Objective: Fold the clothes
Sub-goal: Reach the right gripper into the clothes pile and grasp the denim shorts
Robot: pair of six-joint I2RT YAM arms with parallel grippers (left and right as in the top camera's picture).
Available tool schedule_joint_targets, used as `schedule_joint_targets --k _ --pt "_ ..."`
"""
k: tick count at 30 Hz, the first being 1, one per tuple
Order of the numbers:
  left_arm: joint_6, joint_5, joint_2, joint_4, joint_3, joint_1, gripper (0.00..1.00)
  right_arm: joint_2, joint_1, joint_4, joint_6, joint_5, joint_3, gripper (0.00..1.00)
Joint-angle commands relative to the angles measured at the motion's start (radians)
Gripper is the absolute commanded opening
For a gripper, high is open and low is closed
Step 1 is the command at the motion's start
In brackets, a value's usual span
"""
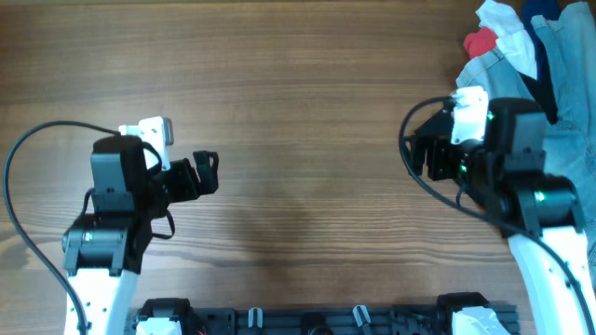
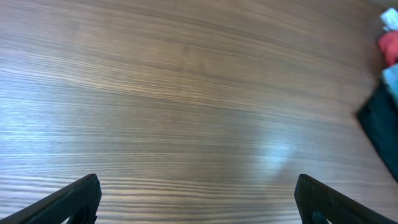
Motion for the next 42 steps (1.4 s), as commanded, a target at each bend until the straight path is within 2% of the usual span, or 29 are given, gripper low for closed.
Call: schedule_joint_targets --k 1,7,14,22,29,32,35,38,42 --pt "-0.006 0.112 0.014 -0.005 0.041 -0.006 1.00 0.055 0.002 -0.003 -0.023 0.005 0.020 1.00" --pt "-0.005 0.051 0.013 -0.004 0.041 -0.006 1.00 0.142 -0.063 0.087 0.123 0.193 0.020 1.00" --pt "-0.006 0.052 0.013 0.013 0.041 -0.006 1.00 0.367 -0.152 0.372 0.092 0.274 0.017 1.00" --pt "-0.006 0.052 0.013 0.013 0.041 -0.006 1.00 0.632 -0.246 0.542 0.126 0.346 0.017 0.95" --pt "-0.006 0.053 0.013 0.012 0.040 -0.006 1.00 0.731 -0.286 0.620 0.144 0.347 0.017 0.90" --pt "-0.006 0.056 0.013 0.012 0.040 -0.006 0.96 0.747 -0.293 0.631 0.143 0.373 0.017 0.88" --pt "-0.006 0.056 0.013 0.012 0.040 -0.006 0.95 0.747 -0.297 0.628 0.144 0.393 0.017 0.78" --pt "-0.006 0.056 0.013 0.012 0.040 -0.006 0.92 0.747 -0.299 0.583 0.144 0.396 0.017 0.61" --pt "-0.006 0.056 0.013 0.012 0.040 -0.006 0.90 0.747 -0.299 0.571 0.144 0.397 0.015 0.53"
